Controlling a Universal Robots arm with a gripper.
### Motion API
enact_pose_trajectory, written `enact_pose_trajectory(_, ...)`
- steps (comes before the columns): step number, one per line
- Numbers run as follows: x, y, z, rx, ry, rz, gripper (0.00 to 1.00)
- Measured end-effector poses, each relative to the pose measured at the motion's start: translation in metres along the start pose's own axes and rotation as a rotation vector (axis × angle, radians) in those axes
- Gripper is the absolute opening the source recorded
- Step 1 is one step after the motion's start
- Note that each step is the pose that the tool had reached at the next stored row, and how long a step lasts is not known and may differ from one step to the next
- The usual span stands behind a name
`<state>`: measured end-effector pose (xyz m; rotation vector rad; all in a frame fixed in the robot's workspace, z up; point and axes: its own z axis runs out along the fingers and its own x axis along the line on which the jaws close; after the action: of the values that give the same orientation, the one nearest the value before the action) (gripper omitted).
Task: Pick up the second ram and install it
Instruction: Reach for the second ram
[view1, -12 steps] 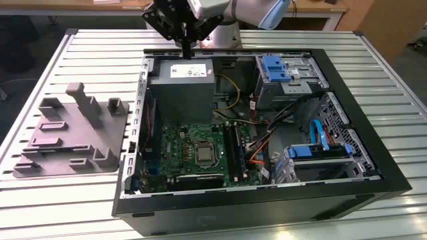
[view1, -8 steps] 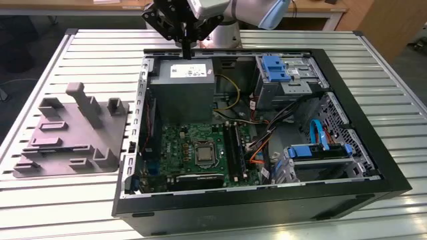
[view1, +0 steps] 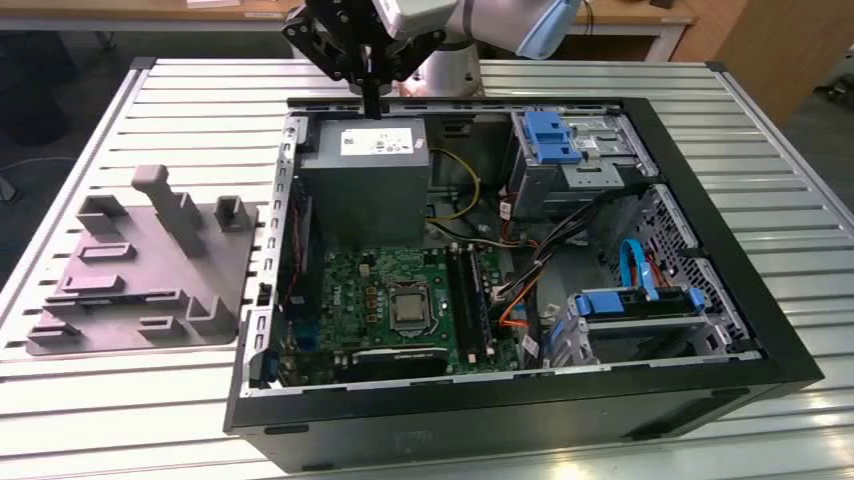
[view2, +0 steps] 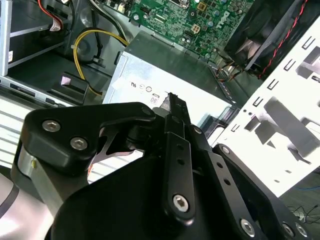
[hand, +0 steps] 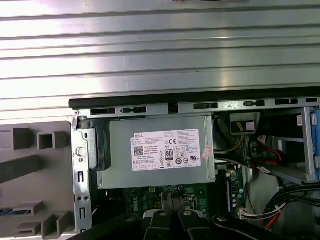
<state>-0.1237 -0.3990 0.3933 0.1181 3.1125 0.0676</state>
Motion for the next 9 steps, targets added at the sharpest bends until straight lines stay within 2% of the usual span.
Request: enact_pose_trajectory(9,0.0102,-0.0008,-0.0001,0.0000,-0.0001,0.000,0.10)
